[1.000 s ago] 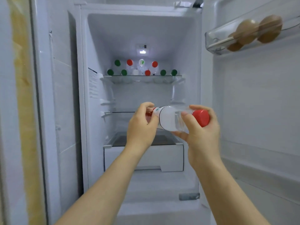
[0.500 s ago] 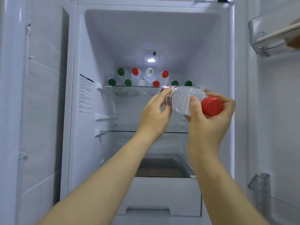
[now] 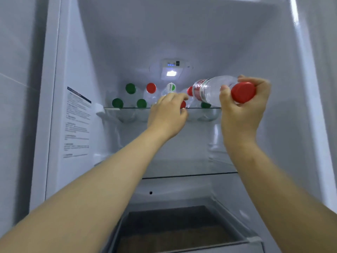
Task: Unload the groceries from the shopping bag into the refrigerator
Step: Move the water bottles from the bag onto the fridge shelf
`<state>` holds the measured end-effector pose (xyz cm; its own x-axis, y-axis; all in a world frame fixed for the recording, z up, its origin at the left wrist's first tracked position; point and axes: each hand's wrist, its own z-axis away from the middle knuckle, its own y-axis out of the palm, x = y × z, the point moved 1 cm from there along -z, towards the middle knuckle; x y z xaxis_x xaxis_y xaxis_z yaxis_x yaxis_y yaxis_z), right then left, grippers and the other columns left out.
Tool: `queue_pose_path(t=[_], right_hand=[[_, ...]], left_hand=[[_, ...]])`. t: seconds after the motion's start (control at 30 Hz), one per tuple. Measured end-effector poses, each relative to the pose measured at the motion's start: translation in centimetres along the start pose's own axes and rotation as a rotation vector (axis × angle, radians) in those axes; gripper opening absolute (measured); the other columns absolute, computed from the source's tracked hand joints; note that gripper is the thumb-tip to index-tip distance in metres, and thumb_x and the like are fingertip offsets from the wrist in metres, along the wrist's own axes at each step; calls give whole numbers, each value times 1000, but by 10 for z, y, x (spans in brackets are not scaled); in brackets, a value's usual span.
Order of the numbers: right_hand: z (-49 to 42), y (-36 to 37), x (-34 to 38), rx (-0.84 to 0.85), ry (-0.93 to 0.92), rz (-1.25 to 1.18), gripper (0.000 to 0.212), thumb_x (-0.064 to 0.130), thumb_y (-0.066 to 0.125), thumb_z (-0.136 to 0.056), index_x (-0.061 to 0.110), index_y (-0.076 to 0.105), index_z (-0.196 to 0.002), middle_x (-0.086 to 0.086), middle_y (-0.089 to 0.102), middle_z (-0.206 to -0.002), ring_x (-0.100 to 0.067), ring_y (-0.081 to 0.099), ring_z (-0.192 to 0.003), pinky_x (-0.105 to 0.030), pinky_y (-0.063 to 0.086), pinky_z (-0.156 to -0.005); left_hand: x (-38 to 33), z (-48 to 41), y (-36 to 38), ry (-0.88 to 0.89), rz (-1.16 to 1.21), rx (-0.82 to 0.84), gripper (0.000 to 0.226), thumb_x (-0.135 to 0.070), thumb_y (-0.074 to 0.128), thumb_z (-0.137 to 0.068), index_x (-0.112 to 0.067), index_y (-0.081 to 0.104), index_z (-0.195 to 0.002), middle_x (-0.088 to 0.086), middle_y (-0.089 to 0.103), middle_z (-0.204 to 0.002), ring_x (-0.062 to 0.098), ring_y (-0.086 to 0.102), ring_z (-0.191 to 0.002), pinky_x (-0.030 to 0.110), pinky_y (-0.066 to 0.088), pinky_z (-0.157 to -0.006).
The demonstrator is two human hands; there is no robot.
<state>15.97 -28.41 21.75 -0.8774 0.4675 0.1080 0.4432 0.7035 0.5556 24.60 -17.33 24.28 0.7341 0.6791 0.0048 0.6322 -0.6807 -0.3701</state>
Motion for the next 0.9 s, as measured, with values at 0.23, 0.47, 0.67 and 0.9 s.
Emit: queue_pose_path(t=[0.23,0.47,0.67,0.9], right_hand=[[-14,24,-29,34,-84,101,36,3,65,-80,26,38,-84,21,44,-79,20,48,-70,0,34,-68],[-42,29,-43,20,-126,167,38,8,65,-79,31,34,-77,19,44,-70,13,48,-60,-3,35,-63],[-55,33,-69,34,-7,169,36,8,62,-81,29,34,-74,16,43,-66,10,46,-55,-6,37,-60],[-70,41,-98,141,45,207,24,8,60,-81,18,40,-89,14,44,-69,6,45,-57,-4,36,-56]], left_hand=[[24,-23,25,77,-120,29,34,-20,45,-91,-19,52,-124,2,51,-130,23,41,-123,35,30,-98],[25,-40,36,70,-168,14,43,-35,41,-94,-24,41,-136,0,45,-139,21,38,-128,36,30,-100],[24,-65,41,-15,-154,22,42,-17,35,-96,-24,39,-137,3,40,-142,25,36,-128,38,33,-94],[24,-68,54,-117,-270,-46,47,-13,35,-92,-24,36,-137,4,36,-144,30,39,-122,36,33,-85]])
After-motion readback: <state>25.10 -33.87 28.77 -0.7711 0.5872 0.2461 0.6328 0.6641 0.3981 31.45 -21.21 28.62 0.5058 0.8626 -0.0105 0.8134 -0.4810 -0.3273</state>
